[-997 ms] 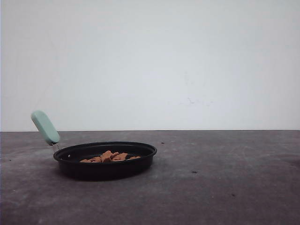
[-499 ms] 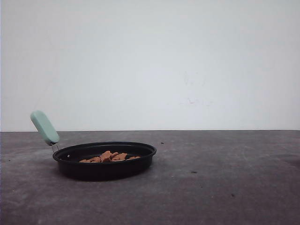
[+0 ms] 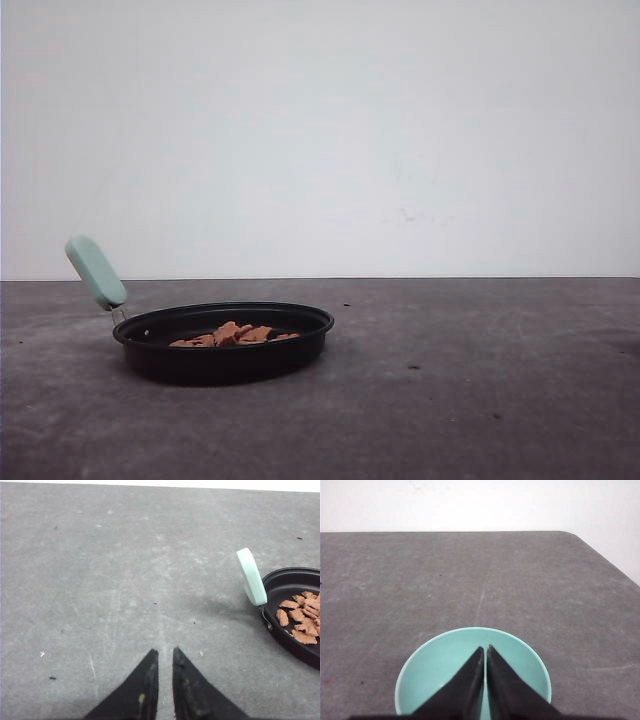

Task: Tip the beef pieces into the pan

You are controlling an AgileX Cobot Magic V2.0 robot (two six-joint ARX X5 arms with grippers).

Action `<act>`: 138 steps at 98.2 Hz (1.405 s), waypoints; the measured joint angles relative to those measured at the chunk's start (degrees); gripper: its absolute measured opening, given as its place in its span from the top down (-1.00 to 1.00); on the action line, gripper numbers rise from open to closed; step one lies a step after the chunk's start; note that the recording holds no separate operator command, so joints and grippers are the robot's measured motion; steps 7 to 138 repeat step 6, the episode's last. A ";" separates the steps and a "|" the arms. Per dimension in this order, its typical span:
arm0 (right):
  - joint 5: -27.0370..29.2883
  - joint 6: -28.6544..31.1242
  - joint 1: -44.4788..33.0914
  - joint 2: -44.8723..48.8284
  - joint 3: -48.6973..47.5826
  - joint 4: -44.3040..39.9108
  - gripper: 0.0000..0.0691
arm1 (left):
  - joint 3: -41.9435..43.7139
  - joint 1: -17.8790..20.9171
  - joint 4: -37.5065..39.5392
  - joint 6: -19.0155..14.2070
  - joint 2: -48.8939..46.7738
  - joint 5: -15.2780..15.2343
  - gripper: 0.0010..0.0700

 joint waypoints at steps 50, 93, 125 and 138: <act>0.00 0.00 0.00 0.00 0.00 0.00 0.98 | 0.00 0.00 0.02 -0.44 0.00 0.00 0.96; 0.00 0.00 0.00 0.00 0.00 0.00 0.98 | 0.00 0.00 0.02 -0.44 0.00 0.00 0.96; 0.00 0.00 0.00 0.00 0.00 0.00 0.98 | 0.00 0.00 0.02 -0.44 0.00 0.00 0.96; 0.00 0.00 0.00 0.00 0.00 0.00 0.98 | 0.00 0.00 0.02 -0.44 0.00 0.00 0.96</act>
